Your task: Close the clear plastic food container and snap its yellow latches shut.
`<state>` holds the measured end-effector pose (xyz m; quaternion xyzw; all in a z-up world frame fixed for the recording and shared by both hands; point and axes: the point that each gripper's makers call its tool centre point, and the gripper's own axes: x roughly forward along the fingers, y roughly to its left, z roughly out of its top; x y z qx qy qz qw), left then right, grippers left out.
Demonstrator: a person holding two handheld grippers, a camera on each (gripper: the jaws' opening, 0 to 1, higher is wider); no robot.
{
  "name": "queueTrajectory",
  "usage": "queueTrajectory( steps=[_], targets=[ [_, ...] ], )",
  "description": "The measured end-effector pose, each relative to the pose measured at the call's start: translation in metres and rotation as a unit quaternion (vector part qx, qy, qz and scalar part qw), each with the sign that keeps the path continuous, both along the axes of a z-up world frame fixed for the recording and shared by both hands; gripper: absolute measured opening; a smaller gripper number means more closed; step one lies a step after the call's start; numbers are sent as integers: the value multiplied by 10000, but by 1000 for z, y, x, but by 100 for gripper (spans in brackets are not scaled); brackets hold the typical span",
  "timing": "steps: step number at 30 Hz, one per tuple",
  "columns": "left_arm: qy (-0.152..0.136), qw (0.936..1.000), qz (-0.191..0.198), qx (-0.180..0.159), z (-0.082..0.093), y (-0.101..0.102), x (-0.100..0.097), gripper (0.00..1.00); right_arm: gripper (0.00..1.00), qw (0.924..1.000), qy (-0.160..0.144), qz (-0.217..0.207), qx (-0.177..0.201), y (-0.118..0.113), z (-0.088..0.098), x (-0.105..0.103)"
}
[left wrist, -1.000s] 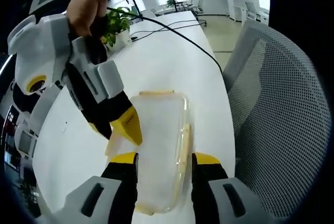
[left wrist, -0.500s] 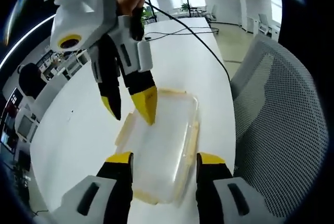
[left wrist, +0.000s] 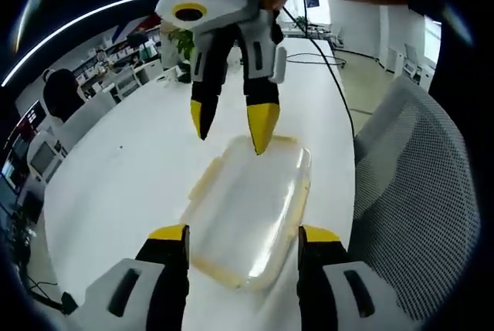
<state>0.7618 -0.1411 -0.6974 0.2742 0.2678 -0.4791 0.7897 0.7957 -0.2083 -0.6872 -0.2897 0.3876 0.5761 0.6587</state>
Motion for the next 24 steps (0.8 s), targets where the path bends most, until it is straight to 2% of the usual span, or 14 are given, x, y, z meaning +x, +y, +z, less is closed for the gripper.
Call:
queueTrajectory(
  steps=[10,15,24],
  targets=[
    [54,9992,343,-208,1,9,3,55,48,9983,-367,-343,290,-9,12,-10],
    [141,9975,571,-388,1,14,3,56,50,9968,-479,-516,371,-16,8,-20],
    [177,9965,679,-458,-1,20,0,57,51,9928,-581,-906,517,-26,-2,-32]
  ],
)
